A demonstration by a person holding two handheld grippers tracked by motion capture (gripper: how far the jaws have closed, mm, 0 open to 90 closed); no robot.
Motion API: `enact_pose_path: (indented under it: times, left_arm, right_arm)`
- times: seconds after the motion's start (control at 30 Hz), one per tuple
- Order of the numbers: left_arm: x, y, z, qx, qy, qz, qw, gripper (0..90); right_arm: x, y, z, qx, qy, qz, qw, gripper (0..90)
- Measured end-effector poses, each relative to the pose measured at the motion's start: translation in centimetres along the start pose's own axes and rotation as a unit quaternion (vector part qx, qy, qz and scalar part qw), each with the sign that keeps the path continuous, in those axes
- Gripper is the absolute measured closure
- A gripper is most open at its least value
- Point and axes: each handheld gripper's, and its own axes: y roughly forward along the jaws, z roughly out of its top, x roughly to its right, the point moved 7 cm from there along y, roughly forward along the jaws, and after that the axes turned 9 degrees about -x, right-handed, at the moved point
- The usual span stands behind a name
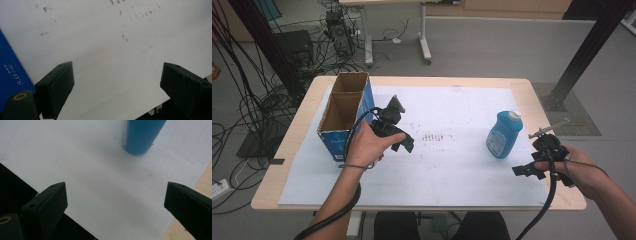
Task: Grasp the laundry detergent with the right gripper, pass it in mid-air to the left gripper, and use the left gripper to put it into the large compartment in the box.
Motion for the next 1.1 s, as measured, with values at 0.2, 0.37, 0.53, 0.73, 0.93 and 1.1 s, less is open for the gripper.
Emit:
enact_pose_path:
  times: [0.2,0.37,0.53,0.73,0.93,1.1]
  left_arm:
    - [0.1,0.2,-0.3,0.001,0.003,0.001,1.0,12.2]
    - [0.4,0.3,-0.4,0.004,0.005,-0.003,1.0,12.2]
    - [0.5,0.5,-0.4,0.002,0.007,-0.002,1.0,12.2]
    - [1.0,0.6,-0.4,0.005,0.011,-0.006,0.9999,12.2]
    - [1.5,0.7,-0.4,0.005,0.018,-0.005,0.9998,12.2]
    - [1.7,0.8,-0.4,0.005,0.019,-0.006,0.9998,12.1]
  right_arm:
    - [0.1,0.5,-0.2,0.002,-0.003,-0.006,1.0,4.4]
    - [0.2,1.3,-0.4,-0.003,-0.004,-0.013,0.9999,4.5]
    - [0.5,2.0,-0.5,-0.002,0.0,-0.015,0.9999,4.5]
    - [0.9,2.8,-0.6,-0.002,0.002,-0.017,0.9998,4.5]
    - [1.0,3.6,-0.8,-0.002,0.001,-0.019,0.9998,4.5]
    - [1.1,4.3,-0.8,0.009,0.005,-0.023,0.9997,4.5]
